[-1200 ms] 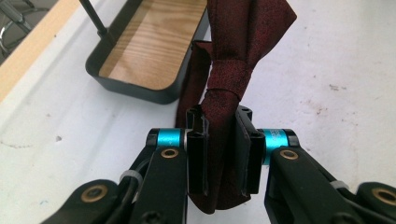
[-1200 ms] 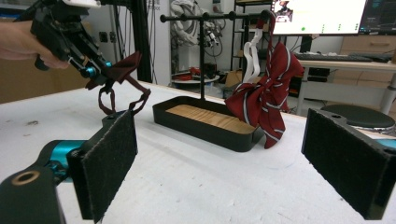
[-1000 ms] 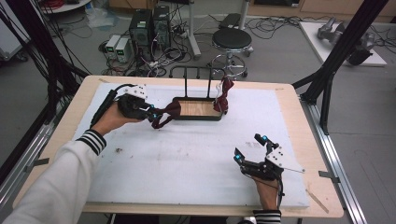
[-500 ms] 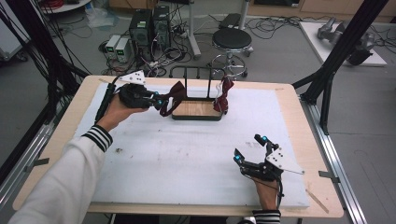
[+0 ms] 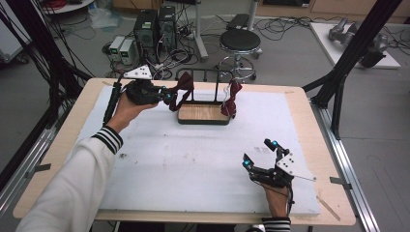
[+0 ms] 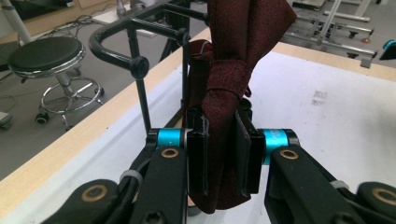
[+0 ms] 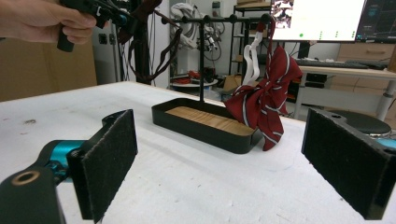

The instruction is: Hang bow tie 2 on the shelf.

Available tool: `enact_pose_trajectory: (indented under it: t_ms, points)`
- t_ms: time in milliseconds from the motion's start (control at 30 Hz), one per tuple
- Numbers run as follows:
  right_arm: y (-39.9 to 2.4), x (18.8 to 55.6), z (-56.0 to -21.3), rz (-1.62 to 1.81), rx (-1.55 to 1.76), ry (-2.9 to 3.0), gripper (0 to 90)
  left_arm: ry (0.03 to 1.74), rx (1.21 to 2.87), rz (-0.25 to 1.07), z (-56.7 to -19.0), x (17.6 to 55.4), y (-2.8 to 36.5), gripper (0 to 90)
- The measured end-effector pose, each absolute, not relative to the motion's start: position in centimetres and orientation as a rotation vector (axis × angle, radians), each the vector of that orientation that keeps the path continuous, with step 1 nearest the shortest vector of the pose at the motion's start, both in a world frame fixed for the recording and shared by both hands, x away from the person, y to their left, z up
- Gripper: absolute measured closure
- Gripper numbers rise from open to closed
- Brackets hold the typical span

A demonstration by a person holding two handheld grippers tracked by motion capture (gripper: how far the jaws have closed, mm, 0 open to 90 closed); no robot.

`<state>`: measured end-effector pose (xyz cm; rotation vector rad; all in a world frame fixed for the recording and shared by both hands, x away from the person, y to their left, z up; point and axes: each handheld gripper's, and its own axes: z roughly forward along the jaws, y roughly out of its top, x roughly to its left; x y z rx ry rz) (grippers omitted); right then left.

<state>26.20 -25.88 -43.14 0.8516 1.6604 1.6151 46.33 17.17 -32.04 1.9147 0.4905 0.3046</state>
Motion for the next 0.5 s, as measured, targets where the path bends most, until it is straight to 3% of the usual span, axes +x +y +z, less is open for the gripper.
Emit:
enact_pose_trajectory:
  t_ms: [500]
  points:
    - [-25.8, 26.2, -43.2, 1.607, 0.854, 1.664, 9.6, 0.569, 1.856, 0.344, -32.0, 47.1, 18.2, 77.3]
